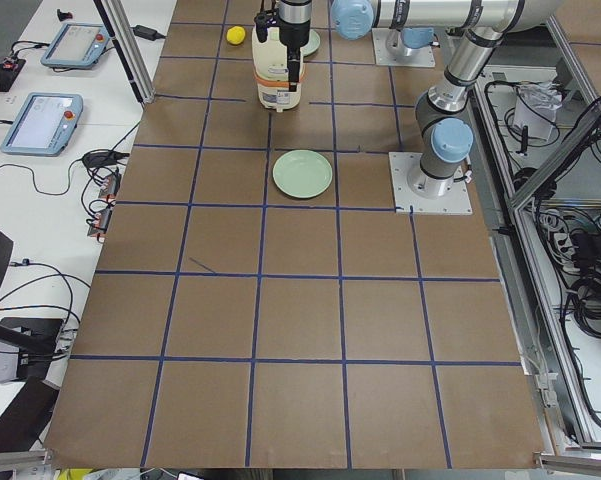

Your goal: Press rice cooker button

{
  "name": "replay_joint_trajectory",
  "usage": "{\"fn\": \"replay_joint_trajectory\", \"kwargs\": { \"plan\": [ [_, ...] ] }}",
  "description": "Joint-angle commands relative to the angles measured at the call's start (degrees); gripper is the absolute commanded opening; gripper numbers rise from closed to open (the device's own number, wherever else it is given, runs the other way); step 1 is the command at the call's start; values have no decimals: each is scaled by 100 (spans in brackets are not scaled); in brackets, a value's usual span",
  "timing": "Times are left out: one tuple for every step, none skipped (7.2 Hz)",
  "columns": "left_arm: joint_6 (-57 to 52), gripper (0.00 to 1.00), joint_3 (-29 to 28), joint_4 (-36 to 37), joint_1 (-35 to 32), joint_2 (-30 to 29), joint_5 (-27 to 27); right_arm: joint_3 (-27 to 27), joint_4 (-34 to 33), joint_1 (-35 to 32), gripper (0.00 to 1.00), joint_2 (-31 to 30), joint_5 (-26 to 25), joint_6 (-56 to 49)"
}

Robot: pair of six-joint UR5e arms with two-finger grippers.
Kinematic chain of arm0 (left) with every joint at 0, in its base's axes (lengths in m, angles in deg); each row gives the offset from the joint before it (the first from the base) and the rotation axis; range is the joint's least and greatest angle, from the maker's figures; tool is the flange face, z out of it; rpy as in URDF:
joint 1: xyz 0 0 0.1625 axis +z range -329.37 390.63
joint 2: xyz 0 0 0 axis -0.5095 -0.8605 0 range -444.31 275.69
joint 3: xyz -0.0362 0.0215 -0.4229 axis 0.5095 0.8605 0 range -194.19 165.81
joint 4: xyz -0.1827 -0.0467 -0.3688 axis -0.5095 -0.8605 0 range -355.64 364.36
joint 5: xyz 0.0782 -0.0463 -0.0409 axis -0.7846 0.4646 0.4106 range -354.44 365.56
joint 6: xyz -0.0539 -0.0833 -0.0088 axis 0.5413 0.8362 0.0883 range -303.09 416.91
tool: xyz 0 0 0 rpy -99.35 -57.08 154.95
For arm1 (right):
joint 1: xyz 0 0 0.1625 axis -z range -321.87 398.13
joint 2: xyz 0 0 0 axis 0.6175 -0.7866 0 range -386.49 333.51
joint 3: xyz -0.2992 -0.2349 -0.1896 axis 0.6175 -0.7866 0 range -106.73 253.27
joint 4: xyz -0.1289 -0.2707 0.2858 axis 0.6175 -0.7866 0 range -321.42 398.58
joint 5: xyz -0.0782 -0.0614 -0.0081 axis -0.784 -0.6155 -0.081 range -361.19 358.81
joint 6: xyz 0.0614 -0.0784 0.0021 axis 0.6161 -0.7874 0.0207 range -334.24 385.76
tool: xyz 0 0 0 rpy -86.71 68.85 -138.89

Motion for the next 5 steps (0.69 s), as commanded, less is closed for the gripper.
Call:
{"fn": "replay_joint_trajectory", "kwargs": {
  "plan": [
    [0, 100, 8, 0, 0, 0, 0, -17, 35, 6, 100, 2, 56, 24],
    [0, 100, 8, 0, 0, 0, 0, 0, 44, 6, 100, 2, 57, 24],
    [0, 100, 8, 0, 0, 0, 0, 9, 70, -2, 99, -7, 13, 24],
    [0, 100, -1, -8, 0, 0, 0, 9, 62, 6, 99, 2, -22, -19],
    [0, 100, -1, -8, 0, 0, 0, 9, 62, -2, 99, 10, -179, -46]
  ]
}}
